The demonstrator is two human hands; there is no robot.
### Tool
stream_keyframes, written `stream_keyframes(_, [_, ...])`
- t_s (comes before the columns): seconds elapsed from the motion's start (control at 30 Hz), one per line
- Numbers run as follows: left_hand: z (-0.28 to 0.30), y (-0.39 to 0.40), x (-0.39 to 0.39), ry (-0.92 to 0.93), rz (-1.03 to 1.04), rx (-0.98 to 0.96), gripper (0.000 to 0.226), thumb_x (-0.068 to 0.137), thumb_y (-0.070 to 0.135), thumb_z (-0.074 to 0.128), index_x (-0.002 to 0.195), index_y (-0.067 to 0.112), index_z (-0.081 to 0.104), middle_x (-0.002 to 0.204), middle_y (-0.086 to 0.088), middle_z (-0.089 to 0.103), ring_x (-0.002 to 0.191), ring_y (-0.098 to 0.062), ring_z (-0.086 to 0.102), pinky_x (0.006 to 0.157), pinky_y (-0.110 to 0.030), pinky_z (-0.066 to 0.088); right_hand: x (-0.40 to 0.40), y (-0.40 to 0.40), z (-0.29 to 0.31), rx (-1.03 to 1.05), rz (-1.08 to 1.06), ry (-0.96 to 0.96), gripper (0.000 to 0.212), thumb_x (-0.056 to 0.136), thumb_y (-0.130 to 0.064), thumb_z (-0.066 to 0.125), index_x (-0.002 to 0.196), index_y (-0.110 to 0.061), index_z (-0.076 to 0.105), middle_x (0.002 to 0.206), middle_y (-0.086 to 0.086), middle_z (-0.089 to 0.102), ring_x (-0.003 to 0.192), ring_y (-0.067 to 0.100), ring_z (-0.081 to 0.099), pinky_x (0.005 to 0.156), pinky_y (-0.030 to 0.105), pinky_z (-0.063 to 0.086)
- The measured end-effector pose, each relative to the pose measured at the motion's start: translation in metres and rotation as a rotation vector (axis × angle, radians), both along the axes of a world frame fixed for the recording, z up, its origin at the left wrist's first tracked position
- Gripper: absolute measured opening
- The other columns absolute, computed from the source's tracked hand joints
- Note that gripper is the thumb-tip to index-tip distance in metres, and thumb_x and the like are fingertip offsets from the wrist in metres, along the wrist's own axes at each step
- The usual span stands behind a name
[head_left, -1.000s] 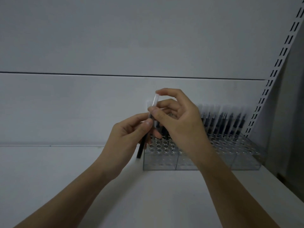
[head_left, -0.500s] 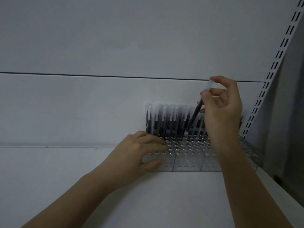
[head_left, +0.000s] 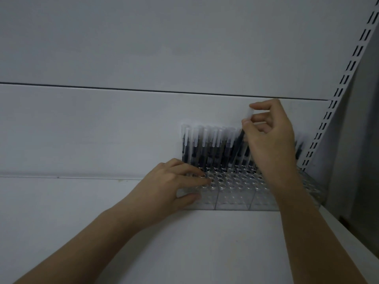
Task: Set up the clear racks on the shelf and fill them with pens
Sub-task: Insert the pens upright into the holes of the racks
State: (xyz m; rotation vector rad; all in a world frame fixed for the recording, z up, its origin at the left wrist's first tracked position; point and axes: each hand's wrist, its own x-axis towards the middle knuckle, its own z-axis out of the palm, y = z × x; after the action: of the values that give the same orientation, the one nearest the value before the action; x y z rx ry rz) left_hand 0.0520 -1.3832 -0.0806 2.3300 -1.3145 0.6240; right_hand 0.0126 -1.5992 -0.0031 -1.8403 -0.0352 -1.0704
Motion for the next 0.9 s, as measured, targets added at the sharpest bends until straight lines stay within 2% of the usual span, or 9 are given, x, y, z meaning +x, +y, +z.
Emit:
stream_keyframes(0.07, [-0.001,0.0,0.0,-0.001,0.002,-0.002,0.037,0.09,0.048,0.05,0.121,0.039,0.068,0.121,0.017,0.064,0.104,-0.007,0.054,0.081,-0.032,0.049,-0.002,0.0,0.002,-0.025,-0.014,0.013,0.02,0.094,-0.011,0.062,0.104,-0.027,0.056,0.087,-0.006,0.063,0.073,0.013,0.066,0.064,0.029,0.058])
stream_keyframes(0.13, [-0.001,0.0,0.001,-0.003,0.004,-0.003,0.036,0.09,0.048,0.05,0.121,0.039,0.068,0.12,0.018,0.064,0.104,-0.007,0.054,0.081,-0.03,0.047,-0.003,-0.002,0.003,-0.049,-0.031,0.011,0.021,0.093,-0.01,0.062,0.102,-0.027,0.056,0.084,-0.005,0.063,0.072,0.016,0.067,0.06,0.028,0.056])
stream_keyframes(0.4, [-0.002,0.0,0.003,-0.024,-0.004,-0.014,0.035,0.091,0.047,0.052,0.12,0.039,0.068,0.121,0.017,0.064,0.105,-0.009,0.056,0.081,-0.032,0.049,-0.006,-0.003,0.005,-0.108,-0.11,0.026,0.021,0.092,-0.008,0.063,0.099,-0.026,0.054,0.079,-0.005,0.062,0.068,0.009,0.065,0.052,0.011,0.047])
stream_keyframes(0.5, [-0.002,0.0,0.003,-0.02,-0.005,-0.013,0.034,0.091,0.047,0.052,0.12,0.04,0.068,0.121,0.017,0.064,0.104,-0.009,0.056,0.081,-0.032,0.048,-0.004,-0.002,0.001,-0.15,-0.112,0.116,0.018,0.092,-0.008,0.064,0.099,-0.023,0.055,0.076,-0.007,0.061,0.069,0.002,0.062,0.051,0.007,0.045])
stream_keyframes(0.63, [-0.002,0.0,0.003,-0.01,0.001,-0.011,0.035,0.091,0.048,0.05,0.119,0.04,0.07,0.12,0.017,0.065,0.104,-0.009,0.055,0.081,-0.03,0.045,0.001,0.007,-0.008,-0.252,-0.088,0.253,0.013,0.089,-0.005,0.064,0.093,-0.015,0.058,0.081,-0.003,0.061,0.073,0.012,0.061,0.059,0.019,0.05])
stream_keyframes(0.77, [0.001,-0.001,0.001,-0.017,0.014,-0.003,0.036,0.09,0.047,0.05,0.117,0.037,0.071,0.117,0.013,0.067,0.098,-0.013,0.057,0.079,-0.032,0.047,0.006,0.005,-0.008,-0.322,-0.2,0.188,0.011,0.089,-0.011,0.065,0.082,-0.016,0.058,0.096,0.001,0.051,0.079,0.014,0.053,0.065,0.011,0.037])
stream_keyframes(0.9, [0.007,-0.005,-0.005,0.029,0.033,-0.025,0.038,0.092,0.05,0.045,0.111,0.033,0.075,0.112,0.012,0.069,0.093,-0.014,0.058,0.079,-0.031,0.046,0.006,0.009,-0.008,-0.293,-0.261,0.089,0.015,0.094,-0.018,0.059,0.079,-0.015,0.06,0.092,-0.001,0.053,0.073,0.012,0.051,0.063,0.011,0.036])
